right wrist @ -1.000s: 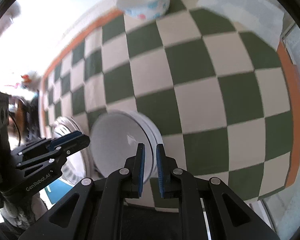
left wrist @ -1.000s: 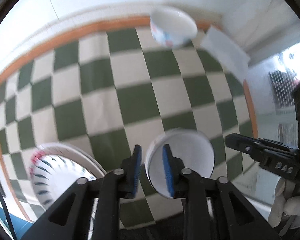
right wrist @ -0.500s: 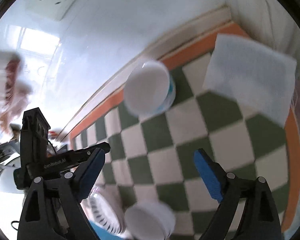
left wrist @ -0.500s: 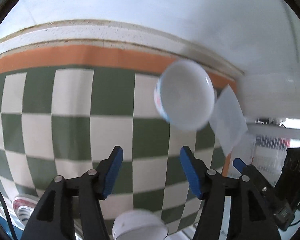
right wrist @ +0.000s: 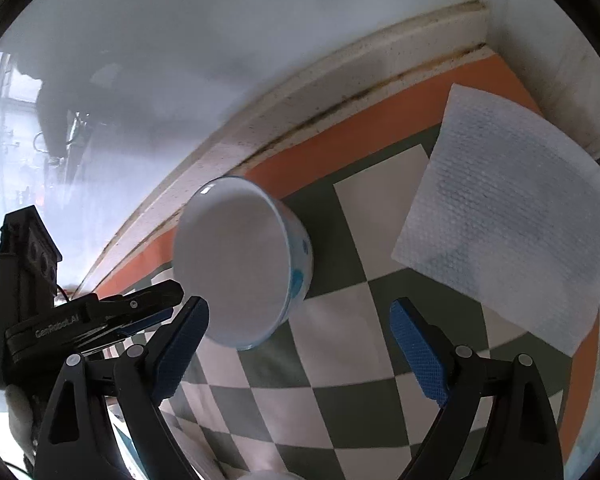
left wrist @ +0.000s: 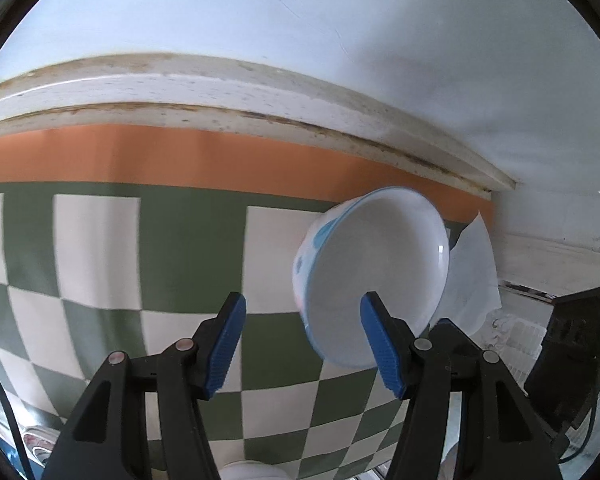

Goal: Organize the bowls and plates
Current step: 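Grip the blue-dot bowl rim with both tools and lift it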

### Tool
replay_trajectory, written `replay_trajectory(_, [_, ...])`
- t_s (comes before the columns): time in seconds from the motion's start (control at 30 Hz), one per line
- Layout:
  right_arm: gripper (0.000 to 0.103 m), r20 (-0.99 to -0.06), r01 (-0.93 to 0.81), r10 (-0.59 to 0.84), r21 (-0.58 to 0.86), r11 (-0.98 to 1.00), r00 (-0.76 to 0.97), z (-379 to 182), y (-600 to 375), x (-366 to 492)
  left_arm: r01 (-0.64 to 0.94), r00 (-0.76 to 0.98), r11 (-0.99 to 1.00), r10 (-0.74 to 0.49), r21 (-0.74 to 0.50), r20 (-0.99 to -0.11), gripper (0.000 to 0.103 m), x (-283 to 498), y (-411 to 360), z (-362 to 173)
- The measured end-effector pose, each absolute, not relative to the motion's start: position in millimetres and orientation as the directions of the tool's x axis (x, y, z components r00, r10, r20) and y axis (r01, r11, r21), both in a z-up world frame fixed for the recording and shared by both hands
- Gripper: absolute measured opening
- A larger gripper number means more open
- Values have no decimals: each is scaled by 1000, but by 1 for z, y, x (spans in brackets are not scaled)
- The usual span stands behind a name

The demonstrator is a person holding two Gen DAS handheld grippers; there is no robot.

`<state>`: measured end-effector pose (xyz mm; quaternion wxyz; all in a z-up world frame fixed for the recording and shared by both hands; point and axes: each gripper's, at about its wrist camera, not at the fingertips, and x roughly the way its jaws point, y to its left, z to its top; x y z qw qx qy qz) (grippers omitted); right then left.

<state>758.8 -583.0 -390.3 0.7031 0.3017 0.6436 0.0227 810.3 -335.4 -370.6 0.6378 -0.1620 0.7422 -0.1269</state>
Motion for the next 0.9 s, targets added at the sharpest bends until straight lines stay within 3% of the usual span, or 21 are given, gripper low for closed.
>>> replay_trajectory(0.17, [91, -896, 386, 424, 441, 811, 132, -408, -583, 768, -55, -135, 911, -412, -408, -901, 55, 820, -346, -379])
replay_trajectory(0.23, [86, -899, 385, 421, 433, 815, 119, -411, -581, 771, -35, -116, 910, -415, -414, -902, 34, 822, -349, -377])
replay_trajectory(0.33, [64, -900, 386, 422, 431, 816, 114, -414, -578, 775, -6, -104, 920, -391, -393, -914, 22, 823, -351, -378])
replay_trajectory(0.4, [34, -897, 387, 425, 438, 811, 125, -415, -577, 777, 9, -92, 924, -379, -381, -921, 18, 824, -351, -378])
replay_trajectory(0.47, [14, -899, 389, 414, 436, 812, 144, -414, -577, 778, 3, -92, 921, -388, -390, -917, 17, 823, -349, -379])
replay_trajectory(0.9, [13, -916, 354, 371, 402, 844, 155, -395, -565, 773, 100, -9, 938, -333, -332, -943, 16, 807, -353, -357])
